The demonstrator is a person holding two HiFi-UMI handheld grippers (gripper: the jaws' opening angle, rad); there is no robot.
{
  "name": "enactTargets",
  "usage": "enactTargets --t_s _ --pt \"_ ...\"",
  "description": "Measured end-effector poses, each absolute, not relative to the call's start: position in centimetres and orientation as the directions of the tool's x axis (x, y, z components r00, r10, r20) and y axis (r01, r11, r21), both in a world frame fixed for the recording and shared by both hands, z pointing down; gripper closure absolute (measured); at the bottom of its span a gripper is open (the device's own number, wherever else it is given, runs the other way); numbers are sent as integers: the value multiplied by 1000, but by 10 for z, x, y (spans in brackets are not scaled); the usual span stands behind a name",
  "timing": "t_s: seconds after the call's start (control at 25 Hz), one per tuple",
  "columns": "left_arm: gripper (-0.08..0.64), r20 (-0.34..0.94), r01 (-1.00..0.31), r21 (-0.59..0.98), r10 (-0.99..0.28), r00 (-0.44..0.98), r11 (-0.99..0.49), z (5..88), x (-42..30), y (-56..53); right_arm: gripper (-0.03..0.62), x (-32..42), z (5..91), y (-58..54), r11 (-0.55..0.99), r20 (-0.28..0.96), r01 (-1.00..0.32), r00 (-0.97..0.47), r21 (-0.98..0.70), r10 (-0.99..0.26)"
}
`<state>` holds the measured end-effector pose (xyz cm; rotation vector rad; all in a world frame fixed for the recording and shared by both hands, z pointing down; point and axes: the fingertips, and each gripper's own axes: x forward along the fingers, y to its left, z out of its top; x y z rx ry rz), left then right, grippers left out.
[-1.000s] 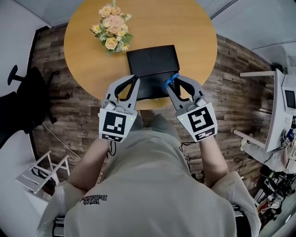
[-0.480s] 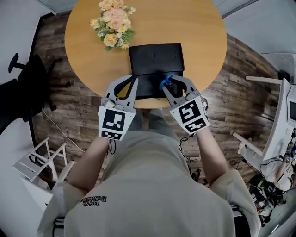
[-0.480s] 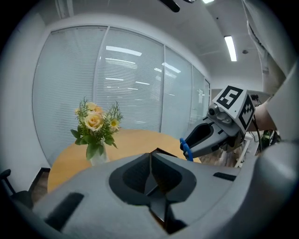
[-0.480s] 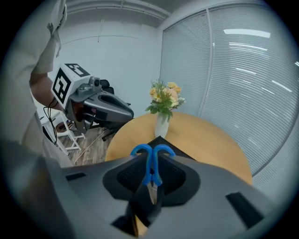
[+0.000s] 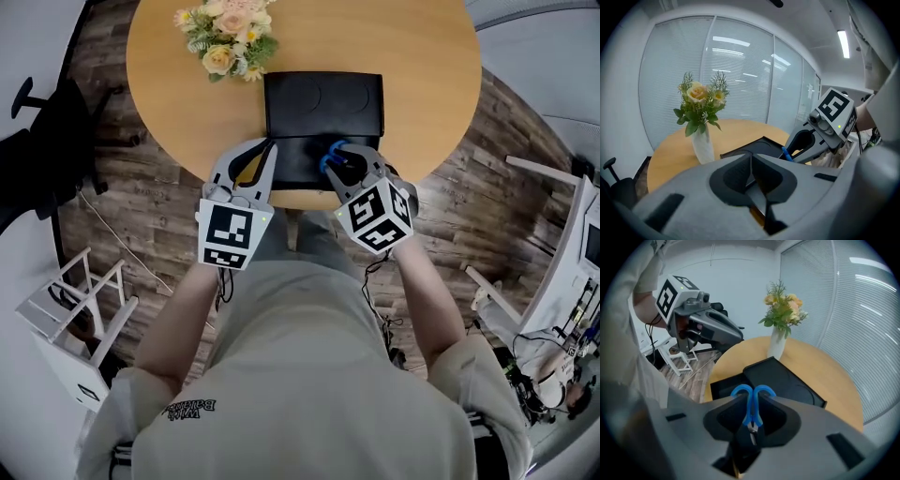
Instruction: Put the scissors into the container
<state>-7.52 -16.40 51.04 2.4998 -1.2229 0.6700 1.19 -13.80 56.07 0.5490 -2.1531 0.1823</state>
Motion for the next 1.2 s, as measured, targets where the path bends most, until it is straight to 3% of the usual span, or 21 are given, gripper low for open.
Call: enactTargets --t_s 1.2 --pt "531 619 -823 140 -600 507 -551 585 -88 -154 499 -38 659 -118 976 886 -216 -456 -23 -80"
